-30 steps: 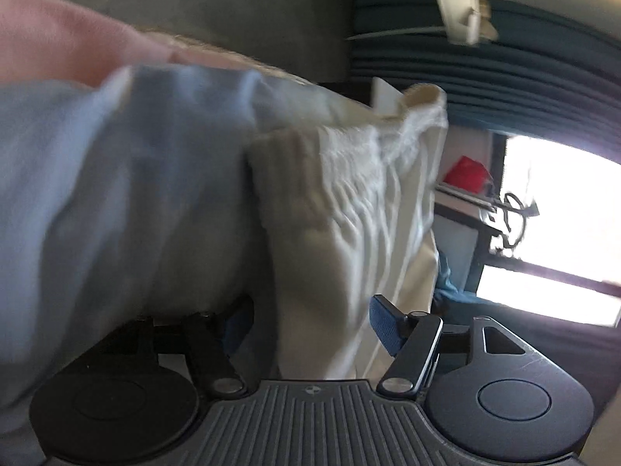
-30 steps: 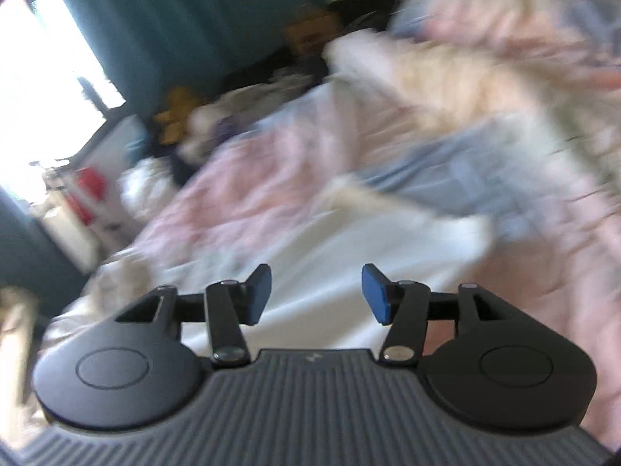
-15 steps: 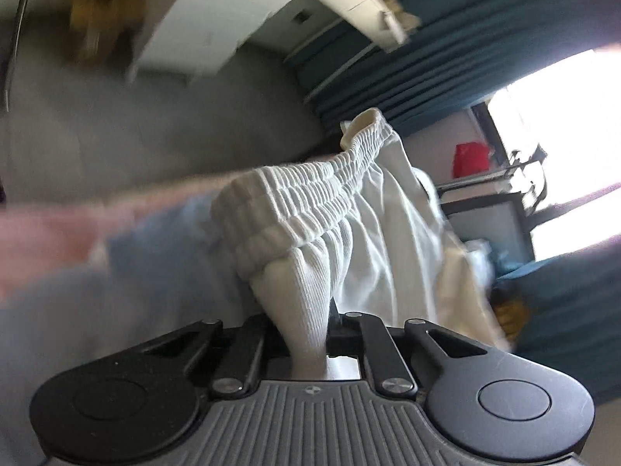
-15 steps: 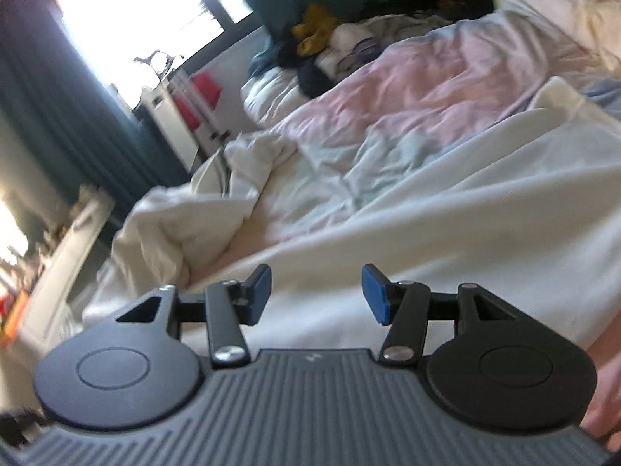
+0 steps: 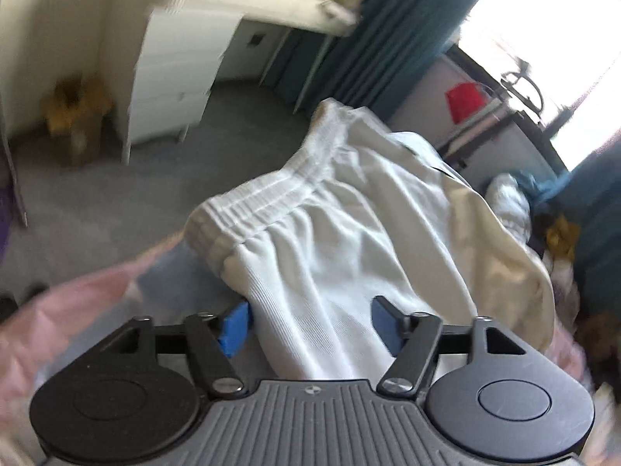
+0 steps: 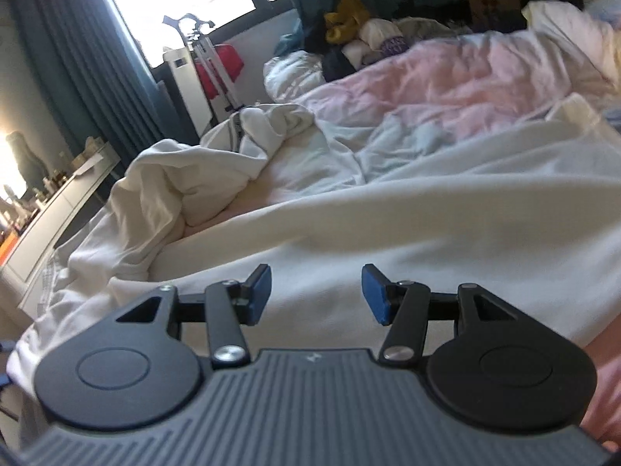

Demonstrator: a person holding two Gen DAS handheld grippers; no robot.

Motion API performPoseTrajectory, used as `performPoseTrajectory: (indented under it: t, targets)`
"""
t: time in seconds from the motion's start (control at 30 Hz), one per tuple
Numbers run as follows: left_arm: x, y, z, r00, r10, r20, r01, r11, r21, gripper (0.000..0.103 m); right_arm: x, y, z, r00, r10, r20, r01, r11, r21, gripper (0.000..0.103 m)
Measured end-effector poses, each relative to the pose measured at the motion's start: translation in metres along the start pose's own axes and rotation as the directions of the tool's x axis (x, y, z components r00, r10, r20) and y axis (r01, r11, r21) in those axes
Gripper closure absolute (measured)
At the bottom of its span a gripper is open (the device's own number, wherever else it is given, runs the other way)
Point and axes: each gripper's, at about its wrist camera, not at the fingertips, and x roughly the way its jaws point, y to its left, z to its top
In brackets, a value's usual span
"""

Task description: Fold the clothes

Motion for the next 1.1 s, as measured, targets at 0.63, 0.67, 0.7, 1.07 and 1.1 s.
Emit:
performPoseTrajectory:
  t: [0.63, 0.67, 0.7, 1.07, 1.1]
  targets:
    - [-0.017, -0.171, -0.102, 0.976, -0.214, 0.050, 0.165, 0.866, 0.473, 0.020, -0.016, 0.019, 0.002, 0.997, -0.005, 0.078, 0.015, 0.991, -0.130, 0.048]
    - [-0.010, -0.180, -0.107, 0.974, -0.223, 0.040, 0.176, 0.854, 0.489, 0.020, -0.016, 0.020, 0.002, 0.996, -0.010, 0.083, 0.022, 0.990, -0.138, 0.048]
    - [-0.004, -0.188, -0.112, 0.973, -0.228, 0.029, 0.183, 0.845, 0.503, 0.020, -0.016, 0.020, 0.002, 0.996, -0.014, 0.091, 0.027, 0.989, -0.146, 0.048]
    - [0.054, -0.257, -0.139, 0.955, -0.295, -0.006, 0.235, 0.746, 0.623, 0.020, -0.003, 0.010, 0.010, 0.987, -0.049, 0.153, 0.066, 0.992, -0.106, 0.048]
    - [0.060, -0.257, -0.143, 0.954, -0.301, -0.008, 0.239, 0.742, 0.626, 0.020, -0.001, 0.009, 0.010, 0.987, -0.054, 0.153, 0.071, 0.992, -0.106, 0.048]
